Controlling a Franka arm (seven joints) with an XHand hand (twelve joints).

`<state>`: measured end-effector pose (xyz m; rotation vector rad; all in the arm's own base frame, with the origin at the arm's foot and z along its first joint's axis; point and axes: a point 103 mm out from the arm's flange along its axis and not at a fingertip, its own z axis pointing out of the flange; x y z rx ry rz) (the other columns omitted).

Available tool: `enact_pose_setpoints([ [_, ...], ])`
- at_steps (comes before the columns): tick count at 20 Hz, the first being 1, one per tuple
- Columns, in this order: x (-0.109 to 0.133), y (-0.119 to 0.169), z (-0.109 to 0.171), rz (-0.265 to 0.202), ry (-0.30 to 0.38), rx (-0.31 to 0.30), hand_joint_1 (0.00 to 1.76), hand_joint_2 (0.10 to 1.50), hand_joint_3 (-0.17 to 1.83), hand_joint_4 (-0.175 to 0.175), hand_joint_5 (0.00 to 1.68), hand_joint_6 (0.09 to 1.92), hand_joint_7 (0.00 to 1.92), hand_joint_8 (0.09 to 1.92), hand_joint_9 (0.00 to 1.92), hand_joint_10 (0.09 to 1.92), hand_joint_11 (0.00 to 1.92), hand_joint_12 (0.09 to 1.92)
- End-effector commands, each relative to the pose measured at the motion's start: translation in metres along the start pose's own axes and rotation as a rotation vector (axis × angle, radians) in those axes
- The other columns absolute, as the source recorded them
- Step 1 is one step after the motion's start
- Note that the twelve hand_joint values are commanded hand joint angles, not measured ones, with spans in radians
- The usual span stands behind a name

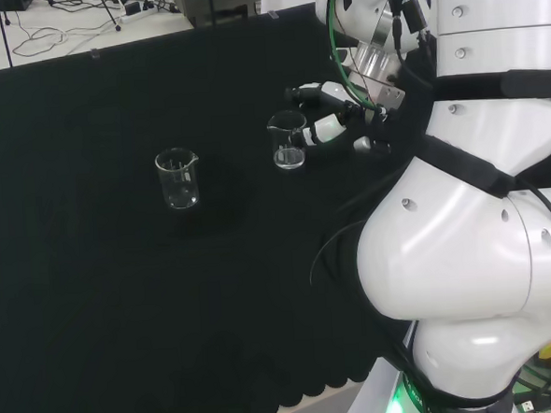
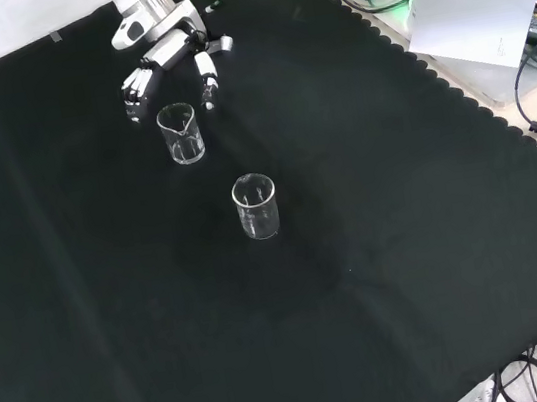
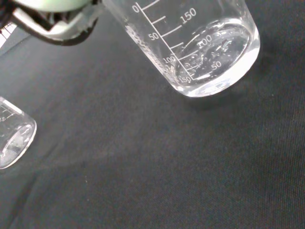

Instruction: Pick up the beaker on the right.

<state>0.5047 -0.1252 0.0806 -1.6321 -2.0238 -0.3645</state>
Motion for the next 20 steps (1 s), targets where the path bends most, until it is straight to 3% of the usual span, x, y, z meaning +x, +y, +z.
enact_pose_setpoints([
  [1, -0.002, 0.002, 0.004, -0.002, 0.008, -0.009, 0.81, 0.54, 0.48, -0.028, 0.41, 0.09, 0.22, 0.62, 0.36, 0.64, 0.0, 1.35],
  [20, -0.009, 0.015, 0.022, -0.022, 0.085, -0.031, 0.87, 0.54, 0.5, -0.035, 0.47, 0.09, 0.28, 0.64, 0.38, 0.63, 0.0, 1.35],
])
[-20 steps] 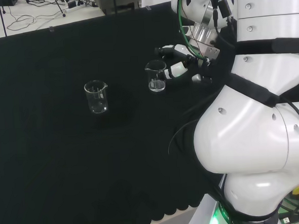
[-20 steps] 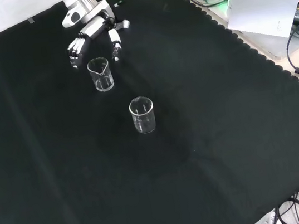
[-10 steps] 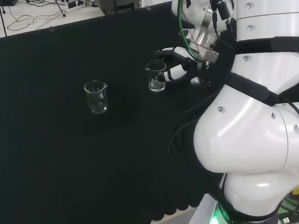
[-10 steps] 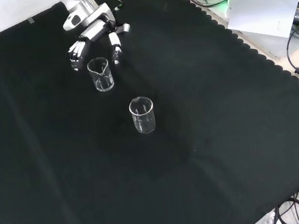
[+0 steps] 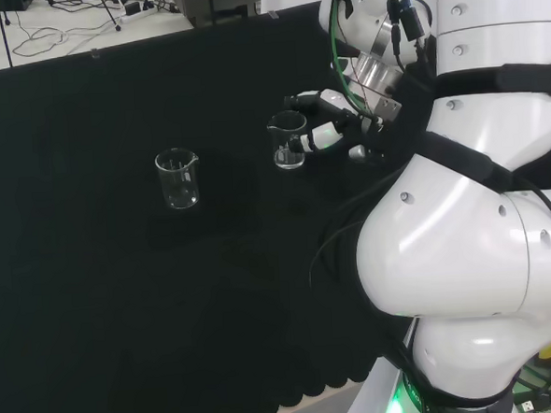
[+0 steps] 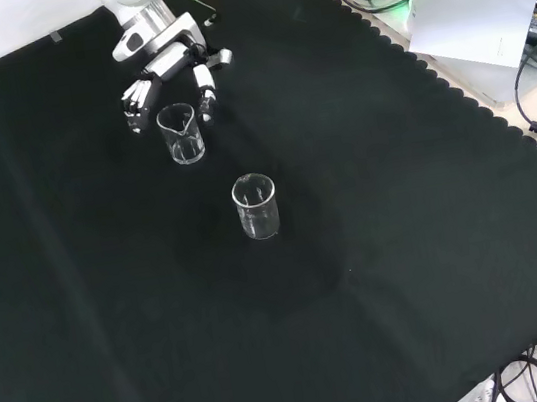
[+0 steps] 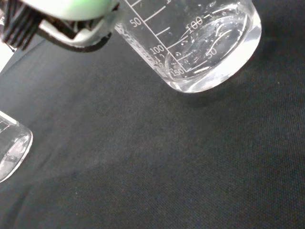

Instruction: Pick up the beaker on the right.

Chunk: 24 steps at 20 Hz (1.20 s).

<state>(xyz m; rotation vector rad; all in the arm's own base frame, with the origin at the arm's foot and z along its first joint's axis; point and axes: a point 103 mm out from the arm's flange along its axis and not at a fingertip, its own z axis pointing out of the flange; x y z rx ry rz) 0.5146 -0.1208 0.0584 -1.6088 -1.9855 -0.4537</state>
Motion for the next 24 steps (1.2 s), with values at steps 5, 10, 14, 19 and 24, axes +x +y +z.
enact_pose_setpoints([
  [5, -0.001, 0.004, 0.005, -0.021, 0.061, -0.011, 0.87, 0.53, 0.52, -0.036, 0.47, 0.09, 0.3, 0.65, 0.4, 0.63, 0.0, 1.37],
  [10, 0.001, 0.007, 0.009, -0.04, 0.088, -0.017, 0.88, 0.53, 0.53, -0.038, 0.46, 0.09, 0.33, 0.66, 0.42, 0.63, 0.0, 1.37],
  [14, 0.003, 0.01, 0.013, -0.051, 0.105, -0.021, 0.88, 0.52, 0.53, -0.04, 0.46, 0.09, 0.34, 0.66, 0.44, 0.63, 0.0, 1.38],
  [19, 0.002, 0.012, 0.017, -0.05, 0.114, -0.034, 0.89, 0.52, 0.54, -0.041, 0.46, 0.09, 0.36, 0.67, 0.45, 0.62, 0.01, 1.38],
  [24, -0.001, 0.012, 0.018, -0.035, 0.108, -0.042, 0.9, 0.51, 0.55, -0.042, 0.49, 0.09, 0.36, 0.67, 0.47, 0.62, 0.01, 1.38],
])
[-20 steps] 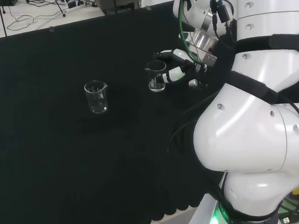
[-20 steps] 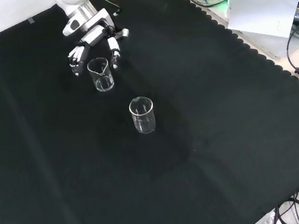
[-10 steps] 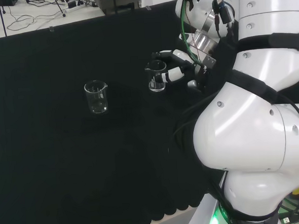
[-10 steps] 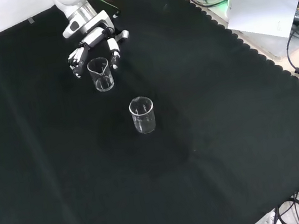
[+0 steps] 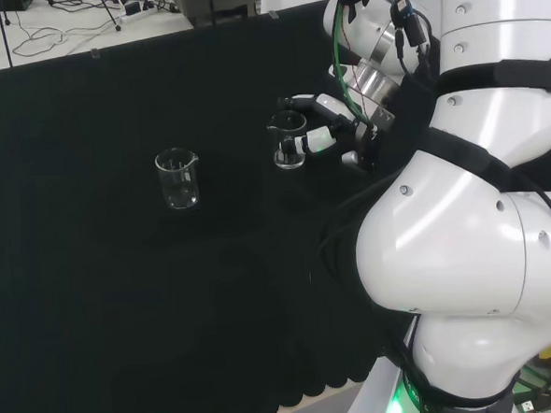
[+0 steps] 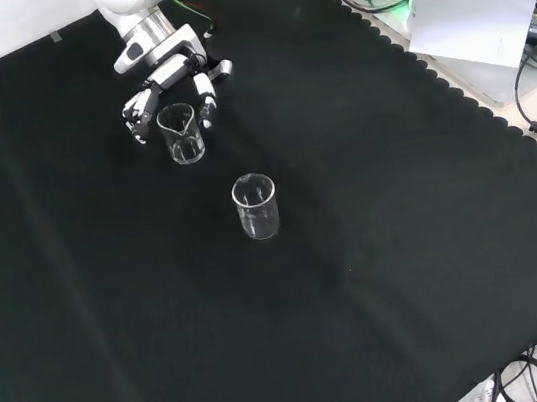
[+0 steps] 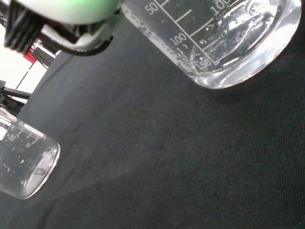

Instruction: Pick up the beaker on the right.

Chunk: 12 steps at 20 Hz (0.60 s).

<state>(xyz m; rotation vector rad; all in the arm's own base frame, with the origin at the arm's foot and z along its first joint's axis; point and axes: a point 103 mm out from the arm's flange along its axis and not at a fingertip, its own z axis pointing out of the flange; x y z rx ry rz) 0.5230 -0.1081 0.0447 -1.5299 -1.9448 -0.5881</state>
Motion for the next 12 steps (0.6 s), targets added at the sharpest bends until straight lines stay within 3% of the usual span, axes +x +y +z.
enact_pose_setpoints([
  [1, -0.0026, -0.0002, 0.0011, 0.011, 0.0, -0.004, 0.91, 0.51, 0.55, -0.042, 0.5, 0.09, 0.37, 0.67, 0.47, 0.62, 0.01, 1.38],
  [12, 0.0012, 0.0049, 0.0054, -0.001, 0.027, -0.027, 0.96, 0.52, 0.58, -0.045, 0.53, 0.09, 0.4, 0.68, 0.5, 0.61, 0.05, 1.37],
])
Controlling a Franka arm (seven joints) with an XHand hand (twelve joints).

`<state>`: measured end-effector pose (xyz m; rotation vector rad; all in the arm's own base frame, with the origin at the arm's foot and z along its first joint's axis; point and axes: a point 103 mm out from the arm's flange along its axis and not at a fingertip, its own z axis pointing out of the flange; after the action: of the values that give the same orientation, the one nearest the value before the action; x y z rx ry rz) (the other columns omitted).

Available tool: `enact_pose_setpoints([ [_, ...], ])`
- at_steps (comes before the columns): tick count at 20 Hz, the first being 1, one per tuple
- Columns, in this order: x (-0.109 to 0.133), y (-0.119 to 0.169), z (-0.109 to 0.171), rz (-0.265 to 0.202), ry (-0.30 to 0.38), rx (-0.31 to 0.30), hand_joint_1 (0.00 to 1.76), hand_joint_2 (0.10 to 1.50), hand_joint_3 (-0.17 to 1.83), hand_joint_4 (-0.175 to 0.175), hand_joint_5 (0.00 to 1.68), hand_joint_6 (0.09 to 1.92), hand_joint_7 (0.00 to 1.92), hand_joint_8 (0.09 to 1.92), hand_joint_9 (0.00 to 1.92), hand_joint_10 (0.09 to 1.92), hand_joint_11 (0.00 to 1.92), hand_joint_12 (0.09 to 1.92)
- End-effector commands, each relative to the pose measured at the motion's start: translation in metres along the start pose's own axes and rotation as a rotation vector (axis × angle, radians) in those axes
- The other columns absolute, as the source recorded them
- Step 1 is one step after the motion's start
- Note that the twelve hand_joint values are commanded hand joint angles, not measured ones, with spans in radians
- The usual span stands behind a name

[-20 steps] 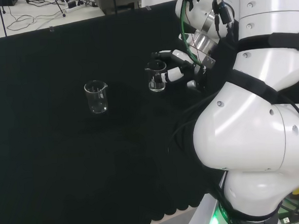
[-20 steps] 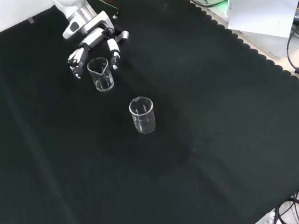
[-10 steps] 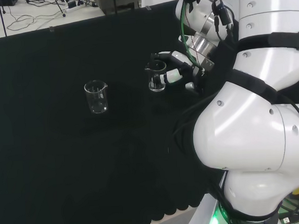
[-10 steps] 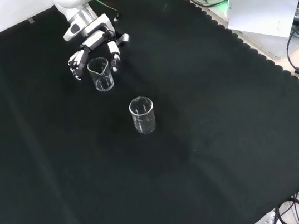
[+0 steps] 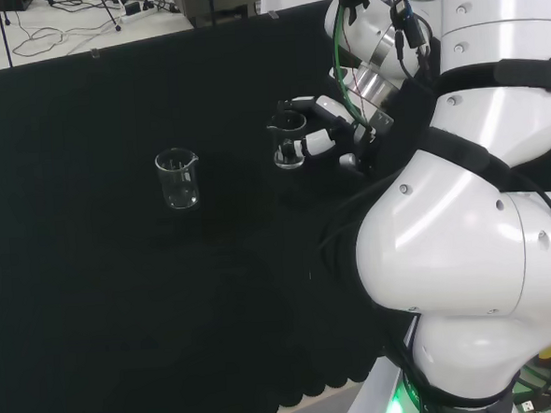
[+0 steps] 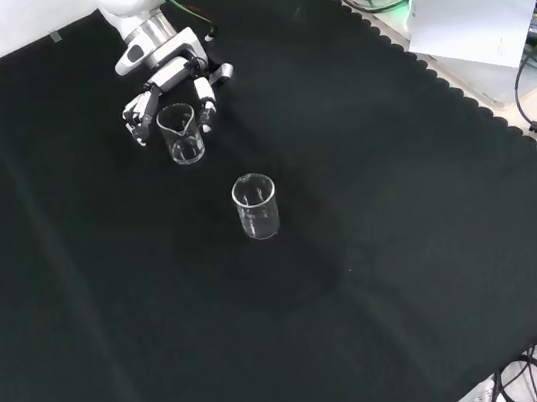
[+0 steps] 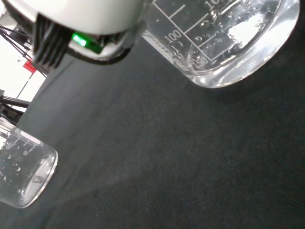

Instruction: Pick up the beaker on the right.

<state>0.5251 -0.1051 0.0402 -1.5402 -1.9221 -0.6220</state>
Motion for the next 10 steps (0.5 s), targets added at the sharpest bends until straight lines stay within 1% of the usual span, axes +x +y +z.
enact_pose_setpoints([
  [1, 0.0034, 0.0026, 0.0006, -0.012, 0.008, -0.005, 0.96, 0.52, 0.58, -0.045, 0.53, 0.09, 0.4, 0.68, 0.5, 0.61, 0.05, 1.36],
  [10, 0.0058, 0.0053, 0.0005, -0.009, -0.001, -0.008, 0.96, 0.51, 0.59, -0.044, 0.57, 0.09, 0.42, 0.69, 0.52, 0.6, 0.08, 1.36],
])
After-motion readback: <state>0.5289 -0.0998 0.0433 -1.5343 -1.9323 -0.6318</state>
